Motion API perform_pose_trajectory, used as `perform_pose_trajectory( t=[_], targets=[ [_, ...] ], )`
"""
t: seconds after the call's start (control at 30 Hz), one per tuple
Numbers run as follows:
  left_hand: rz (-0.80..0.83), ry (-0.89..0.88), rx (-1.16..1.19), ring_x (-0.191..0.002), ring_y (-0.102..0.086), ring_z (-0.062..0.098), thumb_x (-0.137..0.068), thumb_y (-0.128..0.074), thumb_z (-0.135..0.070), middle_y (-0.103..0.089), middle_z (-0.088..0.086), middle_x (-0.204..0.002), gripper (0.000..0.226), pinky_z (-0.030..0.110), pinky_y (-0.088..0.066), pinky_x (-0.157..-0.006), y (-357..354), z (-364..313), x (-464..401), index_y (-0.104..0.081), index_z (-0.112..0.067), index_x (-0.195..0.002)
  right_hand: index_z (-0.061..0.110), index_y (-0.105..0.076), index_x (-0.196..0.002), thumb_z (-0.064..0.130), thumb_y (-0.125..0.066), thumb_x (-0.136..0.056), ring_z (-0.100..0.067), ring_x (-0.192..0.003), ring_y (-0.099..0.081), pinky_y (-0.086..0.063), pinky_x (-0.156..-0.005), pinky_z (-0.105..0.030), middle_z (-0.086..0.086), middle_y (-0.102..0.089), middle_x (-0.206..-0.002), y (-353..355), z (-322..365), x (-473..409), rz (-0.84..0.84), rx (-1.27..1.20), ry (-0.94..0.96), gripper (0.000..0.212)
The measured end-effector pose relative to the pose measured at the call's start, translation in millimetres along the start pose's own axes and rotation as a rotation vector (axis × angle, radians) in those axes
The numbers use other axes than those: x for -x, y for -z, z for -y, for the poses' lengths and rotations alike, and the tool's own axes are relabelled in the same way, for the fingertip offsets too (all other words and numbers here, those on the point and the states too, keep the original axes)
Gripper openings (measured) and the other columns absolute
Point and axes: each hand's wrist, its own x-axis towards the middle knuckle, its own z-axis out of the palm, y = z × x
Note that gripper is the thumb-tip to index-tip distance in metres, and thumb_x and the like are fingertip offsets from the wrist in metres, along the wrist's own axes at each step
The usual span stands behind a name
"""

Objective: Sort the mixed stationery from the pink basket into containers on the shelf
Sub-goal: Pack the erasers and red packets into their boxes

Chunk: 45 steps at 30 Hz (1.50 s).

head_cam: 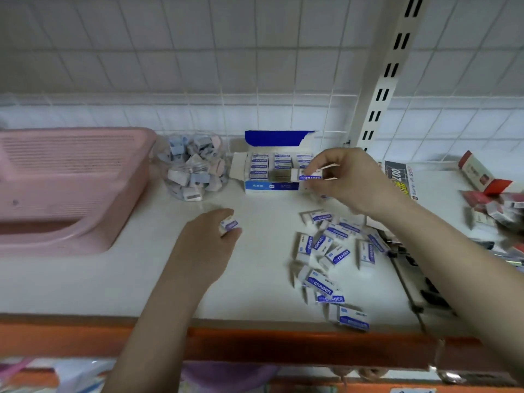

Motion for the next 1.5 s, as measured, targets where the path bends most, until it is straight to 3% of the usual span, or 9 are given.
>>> perform_pose_trajectory(
  t=[0.1,0.2,0.27,0.6,0.73,0.87,1.07,1.33,1.5],
  targets=[
    [-0.027,0.013,-0.042,-0.120,-0.048,0.020,-0.099,-0.044,-0.025,-0.052,0.004,-0.135,0.043,0.019,-0.029,-0.090,4.4,4.0,3.3,-0.041,-0.016,-0.140,0.022,-0.060,-0.081,0.003,-0.075,-0.077,-0.006,-0.068,-0.059,-0.053,-0.065,-0.020,0.003,-0.060,-0.083,-7.0,-3.2,-17.9,0.008,-0.063,0.002,0.025],
    [-0.059,0.019,0.017,-0.074,-0.053,0.013,-0.098,-0.044,-0.021,-0.056,-0.003,-0.085,0.025,0.015,-0.035,-0.058,5.5,7.2,8.2,-0.043,-0.016,-0.122,0.025,-0.064,-0.092,0.006,-0.074,-0.078,-0.018,-0.090,-0.063,-0.056,-0.071,-0.030,0.000,-0.064,-0.100,-11.9,-8.4,-31.8,0.017,-0.019,-0.046,0.026],
    [-0.081,0.027,0.033,-0.068,-0.051,0.010,-0.098,-0.045,-0.023,-0.049,-0.007,-0.073,0.012,0.013,-0.034,-0.052,5.6,10.2,9.9,-0.041,-0.016,-0.107,0.029,-0.066,-0.087,0.006,-0.073,-0.080,-0.026,-0.093,-0.067,-0.057,-0.075,-0.040,-0.005,-0.068,-0.100,-13.8,-12.2,-39.2,0.034,-0.014,-0.066,0.025],
    [-0.172,-0.062,-0.005,-0.071,-0.045,0.002,-0.089,-0.060,-0.023,-0.057,-0.003,-0.092,0.011,-0.002,-0.030,-0.067,7.6,18.7,5.7,-0.066,-0.017,-0.097,0.013,-0.073,-0.103,0.032,-0.060,-0.091,-0.015,-0.080,-0.059,-0.047,-0.068,-0.026,-0.002,-0.070,-0.097,-24.3,-13.5,-58.4,0.080,0.298,0.000,0.026],
    [-0.187,-0.051,0.045,-0.073,-0.047,-0.005,-0.090,-0.061,-0.022,-0.060,-0.006,-0.097,0.015,-0.006,-0.029,-0.065,11.7,17.3,7.1,-0.069,-0.019,-0.101,0.009,-0.073,-0.101,0.026,-0.059,-0.092,-0.021,-0.081,-0.060,-0.044,-0.073,-0.028,-0.012,-0.071,-0.097,-24.2,-13.3,-64.0,0.135,0.245,-0.054,0.024],
    [-0.183,-0.032,0.082,-0.073,-0.048,-0.008,-0.089,-0.061,-0.022,-0.062,-0.007,-0.096,0.015,-0.006,-0.030,-0.064,9.5,16.6,7.1,-0.070,-0.018,-0.101,0.007,-0.070,-0.108,0.013,-0.060,-0.091,-0.012,-0.081,-0.060,-0.043,-0.064,-0.013,-0.007,-0.070,-0.104,-19.7,-13.4,-68.5,0.162,0.233,-0.064,0.021],
    [-0.136,-0.034,0.080,-0.064,-0.049,-0.006,-0.091,-0.060,-0.022,-0.053,-0.019,-0.071,0.010,-0.001,-0.033,-0.060,9.4,18.8,7.1,-0.069,-0.019,-0.094,0.009,-0.071,-0.109,0.013,-0.064,-0.087,-0.014,-0.094,-0.059,-0.044,-0.082,-0.024,-0.003,-0.069,-0.109,-18.1,-11.6,-70.6,0.201,0.358,-0.001,0.023],
    [-0.129,0.013,0.108,-0.091,-0.053,0.010,-0.094,-0.054,-0.015,-0.061,-0.002,-0.105,0.018,0.010,-0.033,-0.066,6.2,21.7,1.3,-0.062,-0.014,-0.110,0.012,-0.074,-0.101,0.020,-0.068,-0.085,-0.009,-0.087,-0.056,-0.042,-0.076,-0.022,-0.003,-0.071,-0.102,-27.5,-8.5,-80.7,0.229,0.623,0.099,0.019],
    [-0.100,0.024,0.100,-0.091,-0.052,0.011,-0.095,-0.050,-0.014,-0.056,-0.005,-0.104,0.020,0.014,-0.030,-0.066,10.5,22.5,0.2,-0.059,-0.017,-0.114,0.011,-0.073,-0.102,0.014,-0.064,-0.086,-0.018,-0.096,-0.061,-0.047,-0.079,-0.025,-0.006,-0.069,-0.105,-38.8,-11.0,-86.0,0.254,0.780,0.189,0.018]
  ],
)
